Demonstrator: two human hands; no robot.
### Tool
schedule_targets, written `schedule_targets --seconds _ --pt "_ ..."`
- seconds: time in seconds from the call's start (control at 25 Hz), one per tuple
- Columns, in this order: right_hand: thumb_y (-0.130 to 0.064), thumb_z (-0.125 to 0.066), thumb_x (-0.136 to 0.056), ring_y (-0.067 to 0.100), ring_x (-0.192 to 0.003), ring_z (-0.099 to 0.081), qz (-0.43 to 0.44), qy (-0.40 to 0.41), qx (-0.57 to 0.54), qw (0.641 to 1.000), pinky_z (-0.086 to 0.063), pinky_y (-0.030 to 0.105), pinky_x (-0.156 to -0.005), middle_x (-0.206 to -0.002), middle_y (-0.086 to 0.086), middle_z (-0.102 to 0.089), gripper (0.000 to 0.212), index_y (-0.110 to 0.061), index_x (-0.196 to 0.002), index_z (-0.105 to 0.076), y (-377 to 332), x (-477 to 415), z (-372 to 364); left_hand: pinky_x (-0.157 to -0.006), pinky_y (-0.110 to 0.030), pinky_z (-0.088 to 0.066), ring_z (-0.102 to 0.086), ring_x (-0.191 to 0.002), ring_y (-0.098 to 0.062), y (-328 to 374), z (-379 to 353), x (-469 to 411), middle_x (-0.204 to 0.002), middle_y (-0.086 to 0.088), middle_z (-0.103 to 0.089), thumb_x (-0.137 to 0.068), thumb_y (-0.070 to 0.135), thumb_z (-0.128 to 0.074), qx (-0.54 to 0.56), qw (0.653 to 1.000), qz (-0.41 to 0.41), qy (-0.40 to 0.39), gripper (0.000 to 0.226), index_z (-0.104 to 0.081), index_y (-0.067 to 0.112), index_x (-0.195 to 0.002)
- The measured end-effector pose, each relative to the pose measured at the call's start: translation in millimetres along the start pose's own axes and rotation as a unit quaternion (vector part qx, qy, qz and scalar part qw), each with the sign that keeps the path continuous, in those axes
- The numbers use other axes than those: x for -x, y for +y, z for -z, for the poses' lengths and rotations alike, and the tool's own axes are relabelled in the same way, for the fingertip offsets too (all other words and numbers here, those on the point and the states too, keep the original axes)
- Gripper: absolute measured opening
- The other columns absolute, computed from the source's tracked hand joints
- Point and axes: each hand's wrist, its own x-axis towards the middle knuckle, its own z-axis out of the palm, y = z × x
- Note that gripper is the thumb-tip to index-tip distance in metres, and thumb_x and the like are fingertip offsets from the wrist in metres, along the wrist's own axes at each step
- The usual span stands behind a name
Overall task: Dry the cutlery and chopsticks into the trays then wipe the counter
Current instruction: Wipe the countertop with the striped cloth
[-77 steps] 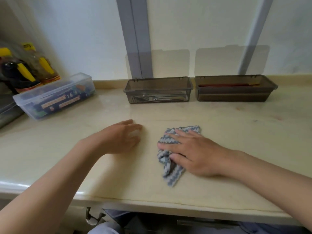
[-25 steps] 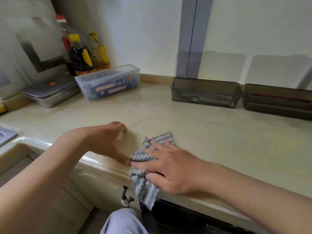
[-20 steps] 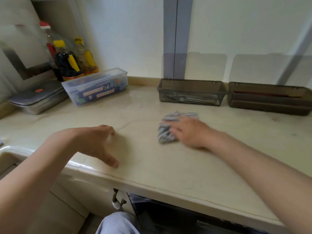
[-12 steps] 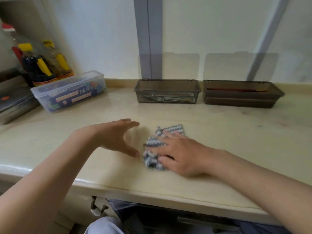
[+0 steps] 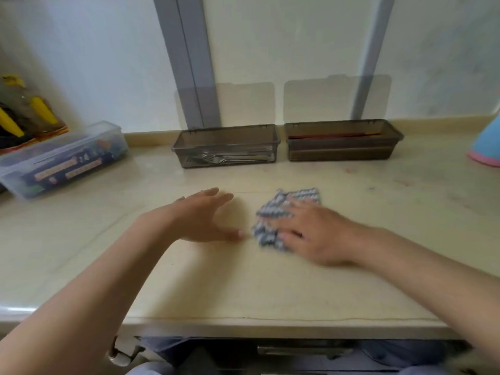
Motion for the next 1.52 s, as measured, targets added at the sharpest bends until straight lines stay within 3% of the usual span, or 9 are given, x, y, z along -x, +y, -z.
schedule_targets --seconds 0.2,0.36,0.48,0.68,0.8,1.0,1.2,1.32,1.52 --pt "-0.049 -0.028 -0.107 0.009 -0.152 0.0 0.107 -0.011 -0.018 0.994 0.003 0.04 -0.124 -0.166 -0.017 -0.007 0.045 -0.06 -0.149 -0.019 -18.2 39.9 -3.4 -0.125 -0.042 -0.014 -0.012 -0.154 -0.018 28.8 -1.8 -31.1 -0.168 0.004 -0.01 -0.08 0.075 -0.056 0.016 1.0 -0.024 -0.002 0.095 -0.018 0.036 -0.158" --pt "-0.043 -0.034 -0.107 0.012 -0.152 -0.02 -0.065 0.039 -0.06 0.995 -0.019 0.038 -0.124 -0.162 -0.016 -0.03 0.043 -0.048 -0.15 -0.035 79.8 6.0 15.5 -0.124 -0.044 -0.018 -0.013 -0.154 -0.021 48.2 -8.9 -35.4 -0.168 0.004 -0.009 -0.092 0.067 -0.049 -0.004 1.0 -0.01 0.002 0.078 -0.018 0.038 -0.157" --pt "-0.043 -0.033 -0.107 0.017 -0.154 -0.017 -0.12 0.021 -0.023 0.992 -0.016 0.034 -0.125 -0.164 -0.005 -0.028 0.046 -0.042 -0.153 -0.033 100.7 -0.3 11.7 -0.123 -0.047 -0.017 -0.012 -0.154 -0.022 43.1 -11.1 -34.4 -0.168 0.005 -0.007 -0.092 0.067 -0.047 -0.009 1.0 0.006 0.014 0.075 -0.019 0.04 -0.156" --pt "-0.049 -0.029 -0.106 0.007 -0.149 0.006 0.031 0.017 -0.003 0.999 0.009 0.036 -0.121 -0.16 -0.017 0.001 0.046 -0.057 -0.149 -0.014 31.8 66.4 0.5 -0.124 -0.051 -0.011 -0.001 -0.155 -0.023 66.6 -14.7 -60.4 -0.169 0.003 0.0 -0.098 0.06 -0.042 0.01 0.998 -0.041 0.043 0.069 -0.017 0.037 -0.158" --pt "-0.047 -0.029 -0.107 0.006 -0.15 0.003 0.074 0.004 -0.013 0.997 0.004 0.036 -0.124 -0.164 -0.016 -0.003 0.045 -0.059 -0.148 -0.015 32.9 86.5 -1.0 -0.124 -0.051 -0.012 -0.005 -0.155 -0.022 94.7 -20.3 -79.5 -0.169 0.004 -0.004 -0.1 0.059 -0.036 -0.006 0.997 -0.068 0.039 0.064 -0.017 0.039 -0.157" --pt "-0.038 -0.04 -0.107 0.014 -0.151 -0.025 -0.112 0.07 -0.051 0.99 -0.017 0.024 -0.119 -0.16 -0.009 -0.036 0.044 -0.039 -0.151 -0.039 151.6 65.4 12.9 -0.125 -0.049 -0.009 -0.003 -0.155 -0.021 116.3 -22.7 -79.4 -0.169 0.007 -0.003 -0.101 0.057 -0.032 -0.025 0.997 -0.072 0.018 0.061 -0.015 0.041 -0.157" --pt "-0.047 -0.032 -0.106 0.011 -0.154 -0.004 -0.047 0.049 -0.011 0.998 -0.005 0.037 -0.126 -0.166 -0.015 -0.016 0.048 -0.054 -0.152 -0.023 111.0 107.6 -0.5 -0.124 -0.047 -0.013 -0.01 -0.155 -0.021 121.2 -21.1 -81.3 -0.168 0.005 -0.012 -0.102 0.054 -0.035 -0.021 0.995 -0.084 0.045 0.06 -0.021 0.036 -0.157" --pt "-0.051 -0.029 -0.106 0.002 -0.148 0.012 0.021 0.008 -0.016 1.0 0.015 0.025 -0.118 -0.159 -0.022 0.007 0.047 -0.066 -0.146 -0.01 76.7 147.9 -3.9 -0.124 -0.048 -0.013 -0.009 -0.155 -0.021 142.2 -20.9 -90.5 -0.168 0.005 -0.011 -0.102 0.054 -0.036 -0.019 0.992 -0.115 0.048 0.06 -0.02 0.035 -0.157" --pt "-0.034 -0.04 -0.107 0.012 -0.149 -0.029 -0.135 0.1 -0.046 0.985 -0.017 0.022 -0.118 -0.159 -0.009 -0.037 0.044 -0.042 -0.15 -0.04 185.3 121.6 15.4 -0.126 -0.044 -0.007 -0.004 -0.155 -0.018 163.0 -28.6 -91.7 -0.168 0.007 -0.005 -0.101 0.057 -0.034 -0.033 0.989 -0.138 0.026 0.062 -0.016 0.039 -0.157"
